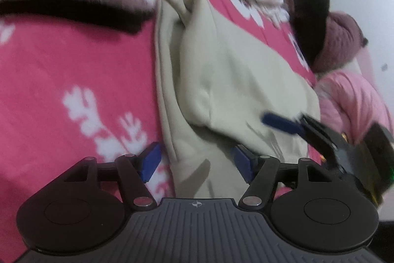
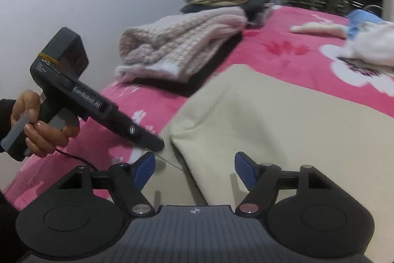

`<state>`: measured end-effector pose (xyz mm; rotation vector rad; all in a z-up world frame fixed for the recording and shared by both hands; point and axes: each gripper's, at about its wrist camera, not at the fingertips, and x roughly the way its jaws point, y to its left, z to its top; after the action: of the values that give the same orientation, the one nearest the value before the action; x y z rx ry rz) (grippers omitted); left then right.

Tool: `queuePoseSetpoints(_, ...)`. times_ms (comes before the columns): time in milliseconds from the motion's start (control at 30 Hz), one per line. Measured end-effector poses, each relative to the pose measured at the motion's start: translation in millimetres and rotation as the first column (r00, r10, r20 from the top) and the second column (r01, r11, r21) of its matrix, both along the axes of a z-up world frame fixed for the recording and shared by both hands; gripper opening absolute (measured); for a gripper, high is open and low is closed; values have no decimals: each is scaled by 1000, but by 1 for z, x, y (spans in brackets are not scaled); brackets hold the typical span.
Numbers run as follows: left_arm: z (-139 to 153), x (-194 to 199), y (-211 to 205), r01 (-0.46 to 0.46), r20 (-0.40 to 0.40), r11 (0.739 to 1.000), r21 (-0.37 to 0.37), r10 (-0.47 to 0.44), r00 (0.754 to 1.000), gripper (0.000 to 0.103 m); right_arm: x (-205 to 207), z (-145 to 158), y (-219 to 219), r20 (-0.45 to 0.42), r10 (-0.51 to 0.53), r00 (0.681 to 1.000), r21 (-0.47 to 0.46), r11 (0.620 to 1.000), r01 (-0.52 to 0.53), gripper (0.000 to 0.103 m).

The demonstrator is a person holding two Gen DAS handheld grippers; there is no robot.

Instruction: Fold clothes

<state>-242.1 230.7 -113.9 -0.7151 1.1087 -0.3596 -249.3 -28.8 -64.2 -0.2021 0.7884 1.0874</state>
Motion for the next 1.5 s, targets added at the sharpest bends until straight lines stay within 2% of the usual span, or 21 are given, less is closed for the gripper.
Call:
queuePoseSetpoints(133, -6, 3, 5, -40, -50, 998, -55, 37, 998, 64, 0, -10, 8, -18, -11, 1000, 8, 1000, 11, 84)
queuePoseSetpoints(200, -8, 3, 14, -81, -63, 980, -183, 71, 996, 66, 7, -13, 4, -87, -28, 996, 40, 999, 32, 93)
queuePoseSetpoints(233, -10, 3, 18, -100, -70, 965, -241, 86, 994, 66, 11, -15, 1, -125, -35, 992, 56, 998, 42, 93)
queuePoseSetpoints(367, -13, 5, 19, -137, -102, 944, -299, 111, 989, 66, 12, -19, -4, -185, -56, 981, 80, 994, 72, 94)
queuePoseSetpoints(533, -10, 11, 16, -189, -133, 900, -394, 148, 980, 67, -5, -17, 14, -137, -26, 990, 38, 999, 31, 96)
queuePoseSetpoints(600, -5, 15, 13, -194, -135, 891, -410, 151, 979, 68, -11, -16, 23, -118, -9, 993, 28, 1000, 13, 97)
queuePoseSetpoints(833, 6, 27, 0, -167, -118, 890, -424, 128, 985, 71, -14, -16, 45, -105, -79, 991, -16, 997, 78, 97)
queuePoseSetpoints(900, 11, 26, -1, -151, -104, 890, -430, 118, 988, 71, -15, -19, 49, -81, -109, 991, -39, 994, 106, 93)
queuePoseSetpoints(1100, 13, 23, 4, -135, -83, 903, -408, 111, 990, 71, -16, -28, 56, 6, -165, 986, -117, 979, 164, 65)
queuePoseSetpoints(1200, 20, 22, 16, -158, -37, 901, -404, 157, 987, 70, -16, -29, 54, 36, -194, 980, -133, 971, 197, 40)
queuePoseSetpoints(1267, 26, 23, 25, -187, -11, 912, -365, 196, 981, 71, -16, -29, 52, 55, -213, 975, -142, 965, 219, 34)
queuePoseSetpoints(1333, 29, 27, 31, -208, 6, 928, -309, 221, 975, 71, -15, -29, 50, 47, -226, 973, -136, 964, 230, 33)
queuePoseSetpoints(1500, 28, 56, 18, -213, 36, 969, -122, 219, 975, 74, -20, -29, 54, 87, -219, 972, -152, 961, 230, 34)
